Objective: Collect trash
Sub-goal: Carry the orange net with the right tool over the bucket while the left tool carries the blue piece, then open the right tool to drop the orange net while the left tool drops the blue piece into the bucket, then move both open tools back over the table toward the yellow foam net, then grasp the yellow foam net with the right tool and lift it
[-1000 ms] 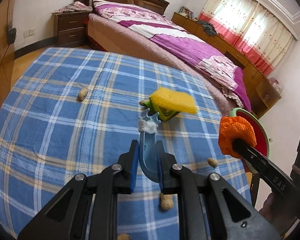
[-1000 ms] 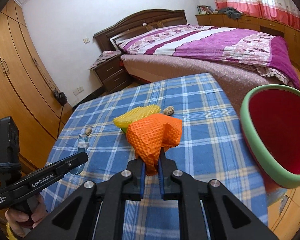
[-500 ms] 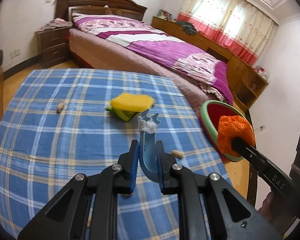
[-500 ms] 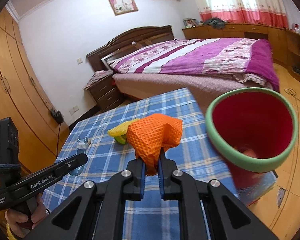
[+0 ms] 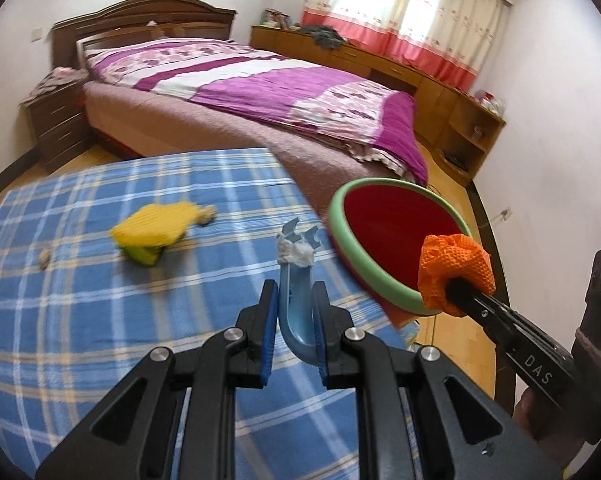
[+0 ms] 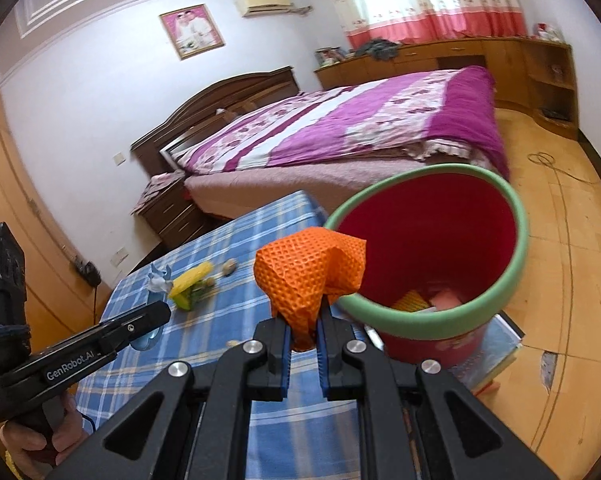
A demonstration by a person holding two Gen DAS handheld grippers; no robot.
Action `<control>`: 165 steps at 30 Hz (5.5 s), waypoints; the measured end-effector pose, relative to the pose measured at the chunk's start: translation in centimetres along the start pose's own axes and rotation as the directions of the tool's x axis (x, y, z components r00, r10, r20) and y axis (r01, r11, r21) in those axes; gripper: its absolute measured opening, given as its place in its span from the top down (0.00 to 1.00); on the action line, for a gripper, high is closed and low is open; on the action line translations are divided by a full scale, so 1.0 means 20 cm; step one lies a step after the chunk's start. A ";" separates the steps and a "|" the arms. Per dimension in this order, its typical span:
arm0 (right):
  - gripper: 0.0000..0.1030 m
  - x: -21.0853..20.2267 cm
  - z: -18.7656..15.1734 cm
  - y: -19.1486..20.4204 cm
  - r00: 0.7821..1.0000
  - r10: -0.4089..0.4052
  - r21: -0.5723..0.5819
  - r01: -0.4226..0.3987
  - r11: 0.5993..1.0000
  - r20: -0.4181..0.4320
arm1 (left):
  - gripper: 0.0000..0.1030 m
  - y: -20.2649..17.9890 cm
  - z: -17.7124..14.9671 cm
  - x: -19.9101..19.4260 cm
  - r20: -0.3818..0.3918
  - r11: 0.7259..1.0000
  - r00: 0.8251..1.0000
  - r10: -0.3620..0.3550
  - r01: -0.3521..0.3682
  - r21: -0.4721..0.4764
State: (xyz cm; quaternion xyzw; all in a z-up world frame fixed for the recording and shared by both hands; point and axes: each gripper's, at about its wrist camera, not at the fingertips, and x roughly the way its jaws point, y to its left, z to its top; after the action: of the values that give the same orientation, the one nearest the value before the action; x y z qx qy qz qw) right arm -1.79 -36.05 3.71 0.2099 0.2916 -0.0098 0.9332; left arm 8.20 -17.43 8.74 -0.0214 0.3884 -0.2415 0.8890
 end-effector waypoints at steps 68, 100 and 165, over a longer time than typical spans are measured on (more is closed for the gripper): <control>0.60 0.15 0.10 -0.18 0.998 -0.053 0.065 0.056 0.996 -0.043 | 0.63 0.03 0.10 0.30 -0.085 0.998 0.996 0.014 -0.018 -0.053; 0.51 0.39 0.06 0.43 0.988 0.031 -0.062 -0.041 0.997 -0.149 | 0.63 0.74 0.00 0.05 -0.073 0.951 0.977 0.202 -0.213 -0.222; 0.89 0.55 0.11 0.62 0.991 0.086 -0.023 -0.089 0.996 -0.101 | 0.42 0.96 -0.06 0.12 -0.083 0.954 0.986 0.147 -0.164 -0.251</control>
State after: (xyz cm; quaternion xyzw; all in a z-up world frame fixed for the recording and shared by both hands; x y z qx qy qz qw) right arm 10.23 -24.46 4.19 0.2098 0.3286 0.0456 0.9197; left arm 16.64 -1.39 1.86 -0.0981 0.4450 -0.1190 0.8822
